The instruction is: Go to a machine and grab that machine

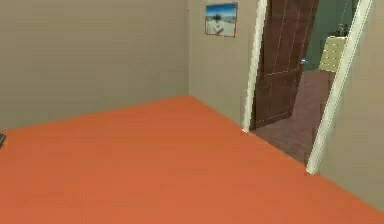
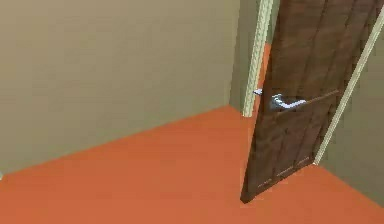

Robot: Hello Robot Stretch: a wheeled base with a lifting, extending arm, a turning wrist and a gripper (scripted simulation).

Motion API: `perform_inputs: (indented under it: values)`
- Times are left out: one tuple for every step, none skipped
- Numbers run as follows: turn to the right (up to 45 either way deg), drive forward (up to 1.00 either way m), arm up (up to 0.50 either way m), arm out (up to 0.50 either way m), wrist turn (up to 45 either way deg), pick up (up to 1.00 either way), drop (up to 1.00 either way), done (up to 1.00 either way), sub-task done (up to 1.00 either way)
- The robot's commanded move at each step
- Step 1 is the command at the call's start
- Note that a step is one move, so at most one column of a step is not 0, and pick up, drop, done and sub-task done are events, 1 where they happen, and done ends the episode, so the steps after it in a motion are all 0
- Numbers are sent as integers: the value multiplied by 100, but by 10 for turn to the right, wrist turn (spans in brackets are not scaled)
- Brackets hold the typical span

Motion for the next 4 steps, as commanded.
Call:
perform_inputs:
  values:
    - [180, 0, 0, 0, 0, 0, 0, 0, 0]
    - [0, 100, 0, 0, 0, 0, 0, 0, 0]
    - [30, 0, 0, 0, 0, 0, 0, 0, 0]
    - [0, 65, 0, 0, 0, 0, 0, 0, 0]
